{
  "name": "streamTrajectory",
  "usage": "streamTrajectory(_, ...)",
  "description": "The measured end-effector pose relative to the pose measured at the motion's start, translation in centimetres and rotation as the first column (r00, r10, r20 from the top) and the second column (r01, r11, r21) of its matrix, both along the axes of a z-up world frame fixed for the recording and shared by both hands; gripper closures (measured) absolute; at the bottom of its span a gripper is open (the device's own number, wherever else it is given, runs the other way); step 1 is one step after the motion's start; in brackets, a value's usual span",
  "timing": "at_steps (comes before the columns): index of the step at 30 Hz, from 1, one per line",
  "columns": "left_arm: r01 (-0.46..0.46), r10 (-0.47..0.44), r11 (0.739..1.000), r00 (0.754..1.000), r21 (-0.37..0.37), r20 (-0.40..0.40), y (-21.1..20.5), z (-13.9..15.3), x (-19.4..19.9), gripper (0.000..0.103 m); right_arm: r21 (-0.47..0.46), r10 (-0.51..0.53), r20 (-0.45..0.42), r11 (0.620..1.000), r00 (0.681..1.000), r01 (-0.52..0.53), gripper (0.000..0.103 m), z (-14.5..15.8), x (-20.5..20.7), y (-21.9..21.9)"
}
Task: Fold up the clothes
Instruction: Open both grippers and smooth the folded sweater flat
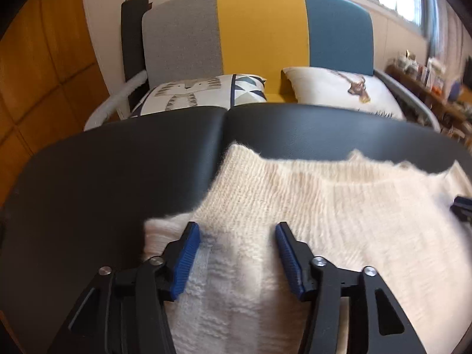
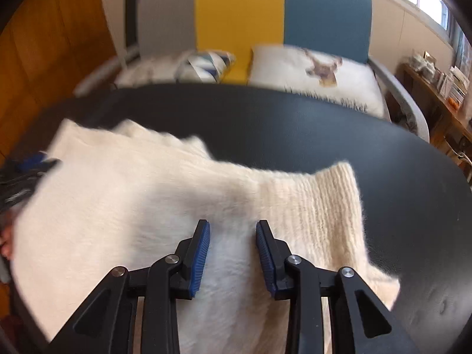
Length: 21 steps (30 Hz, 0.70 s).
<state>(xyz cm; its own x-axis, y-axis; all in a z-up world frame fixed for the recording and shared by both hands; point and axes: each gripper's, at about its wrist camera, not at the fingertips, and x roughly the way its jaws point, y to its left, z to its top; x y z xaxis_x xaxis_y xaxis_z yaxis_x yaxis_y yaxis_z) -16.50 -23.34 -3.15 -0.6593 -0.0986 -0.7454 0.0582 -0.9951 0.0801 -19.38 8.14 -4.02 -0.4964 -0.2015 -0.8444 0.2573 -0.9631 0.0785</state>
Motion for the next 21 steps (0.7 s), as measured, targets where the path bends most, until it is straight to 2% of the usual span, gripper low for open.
streamTrajectory(1,-0.012,0.012,1.0,1.0,0.008,-0.004,-0.6,-0.2,0.5,0.039,-0.038,-0.034,0.008,0.999,0.999,0.034,0.073,-0.4,-0.4,0.8)
streamTrajectory(2,-0.023,0.023,1.0,1.0,0.016,-0.009,-1.2,-0.5,0.9,0.031,-0.097,-0.075,0.014,0.992,0.997,0.076,0.075,-0.7,-0.7,1.8)
streamTrajectory(3,-0.035,0.035,0.999,0.999,0.023,-0.013,-1.7,-0.7,1.4,0.027,-0.138,-0.114,0.016,0.984,0.993,0.115,0.083,-0.8,-0.9,2.6)
streamTrajectory(4,-0.046,0.047,0.998,0.999,0.031,-0.017,-2.3,-1.0,1.8,0.022,-0.17,-0.14,0.015,0.975,0.99,0.141,0.085,-1.0,-1.0,3.2)
streamTrajectory(5,-0.061,0.062,0.995,0.998,0.078,-0.002,-3.1,-1.2,1.5,0.018,-0.195,-0.152,0.014,0.969,0.988,0.152,0.086,-1.1,-1.1,3.4)
streamTrajectory(8,-0.064,0.062,0.989,0.998,0.132,0.019,-3.7,-0.8,1.7,0.017,-0.256,-0.183,0.016,0.95,0.983,0.181,0.086,-0.7,-0.7,4.4)
streamTrajectory(10,-0.062,0.059,0.988,0.998,0.141,0.023,-3.8,0.0,2.5,0.018,-0.291,-0.212,0.003,0.935,0.977,0.204,0.08,0.5,0.5,4.9)
streamTrajectory(12,-0.098,0.099,0.983,0.995,0.157,0.001,-4.5,0.6,3.8,0.018,-0.307,-0.196,-0.034,0.935,0.98,0.177,0.073,2.0,1.5,4.6)
streamTrajectory(15,-0.124,0.134,0.974,0.99,0.19,-0.04,-5.4,1.3,5.6,0.018,-0.247,-0.127,-0.065,0.963,0.99,0.107,0.073,3.1,3.1,2.9)
streamTrajectory(16,-0.131,0.142,0.975,0.989,0.179,-0.05,-5.5,1.4,5.8,0.018,-0.214,-0.094,-0.085,0.974,0.992,0.074,0.073,3.5,3.7,2.0)
streamTrajectory(17,-0.139,0.151,0.976,0.987,0.165,-0.059,-5.6,1.5,6.1,0.018,-0.18,-0.066,-0.108,0.983,0.992,0.046,0.073,3.7,4.4,1.3)
streamTrajectory(21,-0.197,0.197,0.979,0.98,0.041,0.013,-6.1,-0.1,4.7,0.018,-0.109,-0.055,-0.099,0.993,0.994,0.044,0.075,2.6,4.3,0.5)
